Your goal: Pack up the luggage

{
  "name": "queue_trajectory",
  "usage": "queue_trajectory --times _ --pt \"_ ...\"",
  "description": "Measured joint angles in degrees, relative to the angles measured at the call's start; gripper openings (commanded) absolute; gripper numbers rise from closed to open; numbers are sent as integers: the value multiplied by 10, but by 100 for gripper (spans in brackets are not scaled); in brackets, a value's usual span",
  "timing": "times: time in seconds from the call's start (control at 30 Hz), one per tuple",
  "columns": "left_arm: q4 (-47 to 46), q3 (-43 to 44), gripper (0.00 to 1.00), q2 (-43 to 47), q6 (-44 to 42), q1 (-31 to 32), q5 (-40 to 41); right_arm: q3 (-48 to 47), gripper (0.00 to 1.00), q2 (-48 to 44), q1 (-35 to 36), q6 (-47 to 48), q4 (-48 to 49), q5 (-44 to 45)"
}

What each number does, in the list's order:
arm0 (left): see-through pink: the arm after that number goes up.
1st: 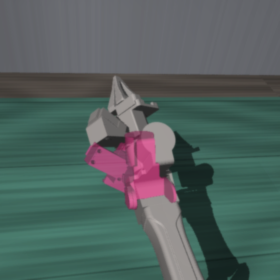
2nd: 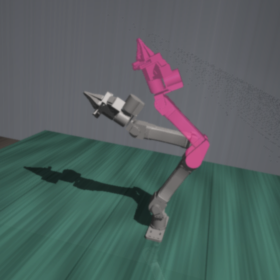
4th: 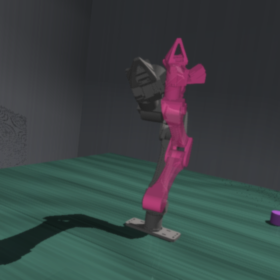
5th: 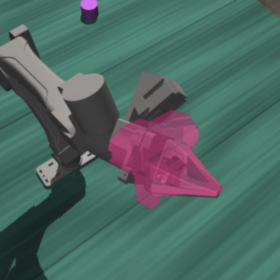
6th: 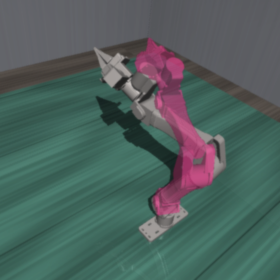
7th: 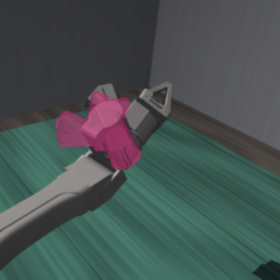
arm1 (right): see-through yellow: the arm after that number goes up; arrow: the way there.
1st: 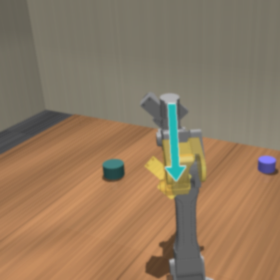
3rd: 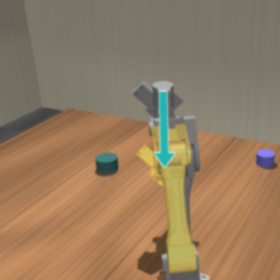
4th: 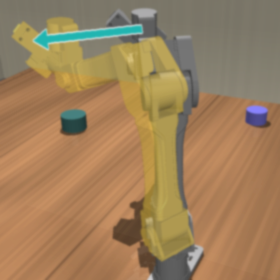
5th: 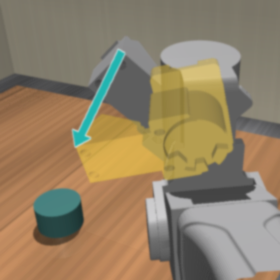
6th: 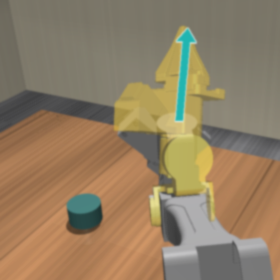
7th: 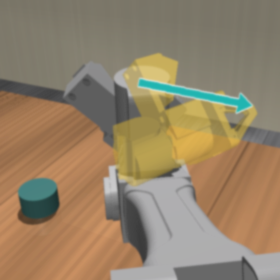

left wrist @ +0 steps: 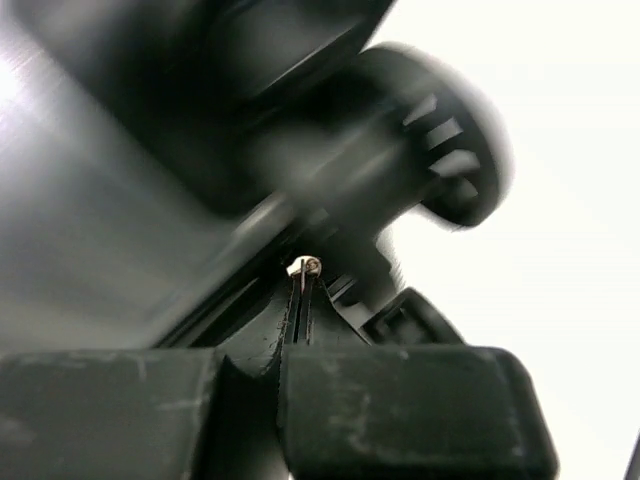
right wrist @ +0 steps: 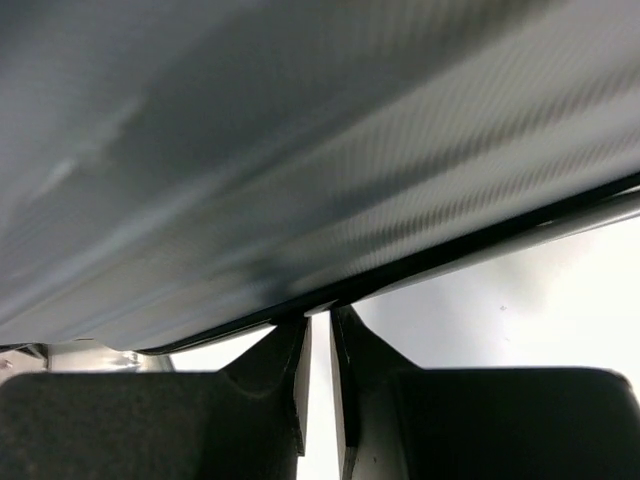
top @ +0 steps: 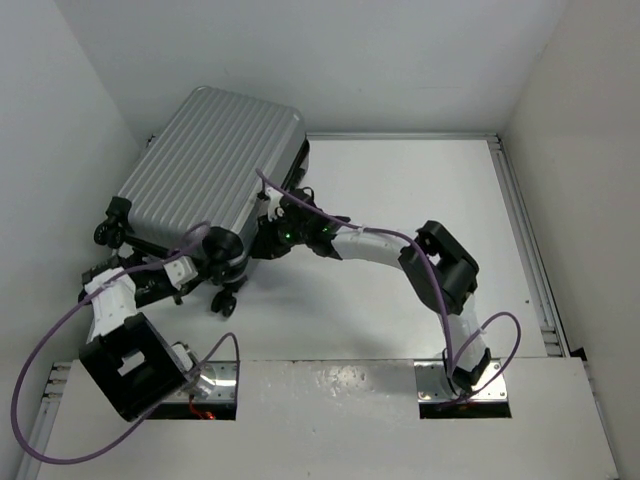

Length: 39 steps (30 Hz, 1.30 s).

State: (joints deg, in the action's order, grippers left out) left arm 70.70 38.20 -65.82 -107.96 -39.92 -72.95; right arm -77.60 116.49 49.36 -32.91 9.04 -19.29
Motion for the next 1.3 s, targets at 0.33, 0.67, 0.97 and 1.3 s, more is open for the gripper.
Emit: queue_trajectory --times 0.33,0.67,0.97,1.3 --pt "-45 2 0 70 -43 123 66 -70 16 45 -3 -41 -26 -3" --pt "-102 -46 0 161 -54 130 85 -68 18 45 -3 -72 -26 -2" --pt "-53 -3 67 154 9 144 84 -59 26 44 -4 -97 -5 1" --pt "87 188 79 117 207 98 58 14 34 -42 -60 -81 80 -28"
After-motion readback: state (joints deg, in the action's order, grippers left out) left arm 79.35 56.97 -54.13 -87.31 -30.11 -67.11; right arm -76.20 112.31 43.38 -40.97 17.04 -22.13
